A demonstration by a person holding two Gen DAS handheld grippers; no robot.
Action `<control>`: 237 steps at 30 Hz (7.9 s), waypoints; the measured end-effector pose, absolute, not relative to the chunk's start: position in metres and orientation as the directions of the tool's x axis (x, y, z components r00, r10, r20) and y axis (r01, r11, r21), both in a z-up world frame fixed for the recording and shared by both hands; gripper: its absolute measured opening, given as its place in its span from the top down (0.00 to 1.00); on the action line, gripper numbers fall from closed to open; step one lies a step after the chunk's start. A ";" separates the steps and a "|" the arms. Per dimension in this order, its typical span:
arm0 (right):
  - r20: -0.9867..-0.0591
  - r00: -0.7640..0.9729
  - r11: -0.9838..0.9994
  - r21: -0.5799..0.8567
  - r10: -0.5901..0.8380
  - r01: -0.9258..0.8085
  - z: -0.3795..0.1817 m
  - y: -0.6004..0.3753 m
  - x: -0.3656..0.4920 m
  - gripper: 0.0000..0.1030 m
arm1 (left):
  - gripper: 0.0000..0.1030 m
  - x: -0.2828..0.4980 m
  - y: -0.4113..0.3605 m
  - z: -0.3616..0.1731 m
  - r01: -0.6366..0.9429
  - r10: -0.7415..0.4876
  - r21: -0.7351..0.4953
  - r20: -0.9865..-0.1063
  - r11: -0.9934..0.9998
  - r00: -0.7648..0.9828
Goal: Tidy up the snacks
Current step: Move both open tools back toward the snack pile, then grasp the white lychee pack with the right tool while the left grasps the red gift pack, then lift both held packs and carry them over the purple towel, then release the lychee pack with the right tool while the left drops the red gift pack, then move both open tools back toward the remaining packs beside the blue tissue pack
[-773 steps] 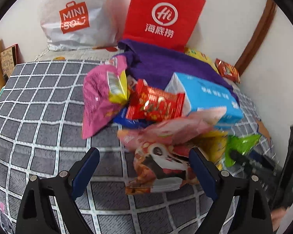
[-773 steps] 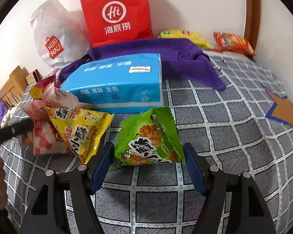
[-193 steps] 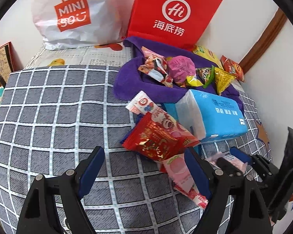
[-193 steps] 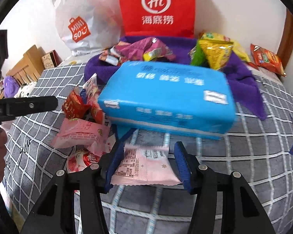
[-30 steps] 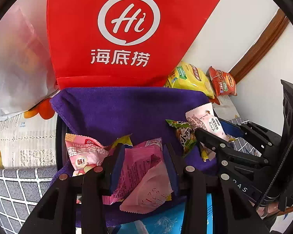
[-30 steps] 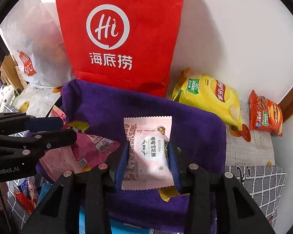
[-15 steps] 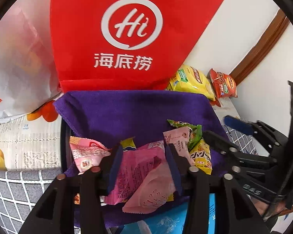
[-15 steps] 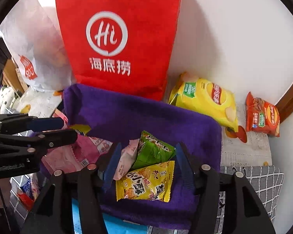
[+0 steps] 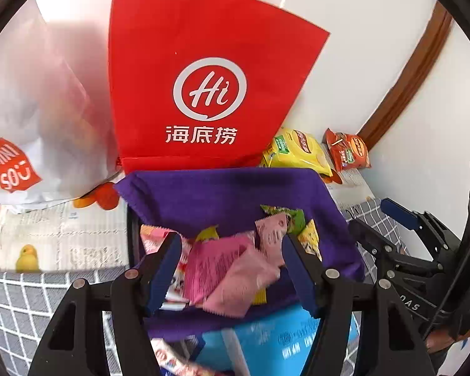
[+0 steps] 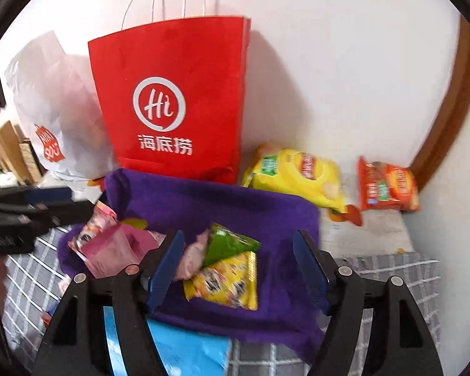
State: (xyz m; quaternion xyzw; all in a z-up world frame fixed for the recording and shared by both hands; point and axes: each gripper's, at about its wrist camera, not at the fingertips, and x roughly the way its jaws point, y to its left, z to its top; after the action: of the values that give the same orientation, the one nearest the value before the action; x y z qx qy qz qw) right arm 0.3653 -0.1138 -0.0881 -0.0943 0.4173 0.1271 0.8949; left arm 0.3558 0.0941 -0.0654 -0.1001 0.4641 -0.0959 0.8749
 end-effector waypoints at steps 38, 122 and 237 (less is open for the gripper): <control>-0.876 0.148 0.776 0.314 0.459 -0.547 -0.189 -0.036 0.185 0.17 | 0.38 0.175 0.165 -0.099 -0.031 -0.222 -0.279 -0.820 0.960 0.527; -0.721 0.653 0.945 0.005 0.230 -0.328 -0.077 -0.157 0.182 0.40 | 0.46 0.168 0.082 -0.065 0.061 -0.275 -0.303 -0.739 0.951 0.615; -0.752 0.586 0.916 0.057 0.301 -0.397 -0.102 -0.094 0.280 0.42 | 0.29 0.307 0.120 -0.064 -0.006 -0.229 -0.285 -0.780 0.959 0.582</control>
State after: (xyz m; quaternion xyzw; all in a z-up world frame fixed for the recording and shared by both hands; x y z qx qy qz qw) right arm 0.2805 -0.0936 -0.1023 -0.0586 0.4103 0.1965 0.8886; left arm 0.3071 0.1201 -0.0639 -0.1293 0.4527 -0.0633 0.8800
